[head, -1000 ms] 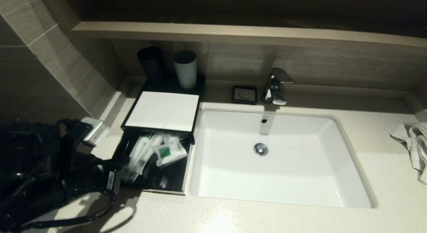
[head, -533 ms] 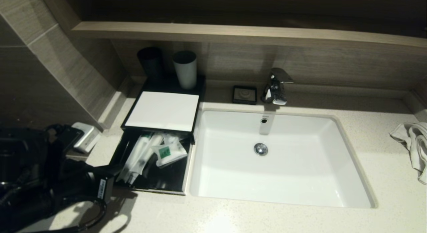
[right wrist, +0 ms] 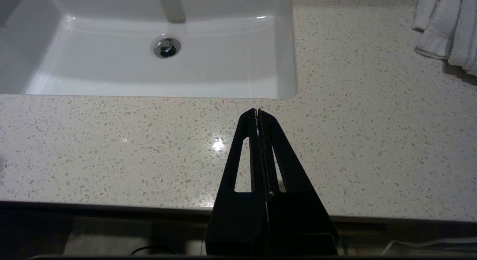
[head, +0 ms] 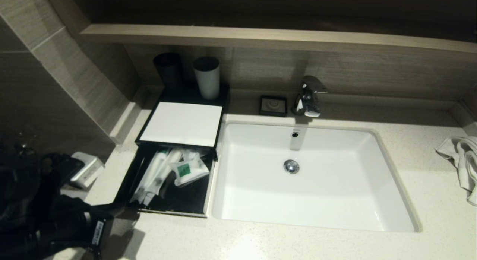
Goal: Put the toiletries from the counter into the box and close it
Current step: Close the drawer
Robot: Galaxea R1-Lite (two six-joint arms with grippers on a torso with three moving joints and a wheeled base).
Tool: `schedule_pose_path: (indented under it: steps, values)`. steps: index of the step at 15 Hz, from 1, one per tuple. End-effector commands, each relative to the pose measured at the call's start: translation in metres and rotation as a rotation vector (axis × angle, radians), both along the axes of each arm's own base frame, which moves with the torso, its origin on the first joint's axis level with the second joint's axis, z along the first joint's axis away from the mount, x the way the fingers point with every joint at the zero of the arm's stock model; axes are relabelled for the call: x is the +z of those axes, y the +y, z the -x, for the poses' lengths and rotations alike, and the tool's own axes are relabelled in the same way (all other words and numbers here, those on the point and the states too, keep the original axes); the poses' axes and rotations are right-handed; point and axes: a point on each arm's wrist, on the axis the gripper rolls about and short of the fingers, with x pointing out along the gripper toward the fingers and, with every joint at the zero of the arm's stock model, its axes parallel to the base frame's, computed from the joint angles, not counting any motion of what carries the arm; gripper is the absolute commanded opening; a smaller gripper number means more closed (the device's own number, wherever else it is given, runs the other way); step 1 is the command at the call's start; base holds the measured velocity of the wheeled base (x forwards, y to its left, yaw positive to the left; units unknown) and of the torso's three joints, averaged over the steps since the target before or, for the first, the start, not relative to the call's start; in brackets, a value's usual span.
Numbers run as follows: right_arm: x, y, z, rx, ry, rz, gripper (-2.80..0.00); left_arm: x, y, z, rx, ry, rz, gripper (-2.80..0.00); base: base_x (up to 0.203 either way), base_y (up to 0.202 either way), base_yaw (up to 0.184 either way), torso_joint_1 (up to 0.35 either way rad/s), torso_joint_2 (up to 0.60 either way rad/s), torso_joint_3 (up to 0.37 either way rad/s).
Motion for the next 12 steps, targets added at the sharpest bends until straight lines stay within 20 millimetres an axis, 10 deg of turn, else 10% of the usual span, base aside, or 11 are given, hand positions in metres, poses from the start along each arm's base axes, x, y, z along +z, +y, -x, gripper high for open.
schedule_pose_path:
  steps: [1, 12]
  values:
    - [0.0, 0.0, 0.0, 0.0, 0.001, -0.001, -2.8, -0.004, 0.0, 0.002, -0.004, 0.026, -0.007, -2.8, 0.0, 0.0, 0.0, 0.0, 0.0, 0.0]
    - [0.0, 0.0, 0.0, 0.0, 0.001, 0.001, -2.8, -0.026, -0.005, -0.015, 0.0, 0.163, -0.051, -2.8, 0.0, 0.0, 0.0, 0.0, 0.0, 0.0]
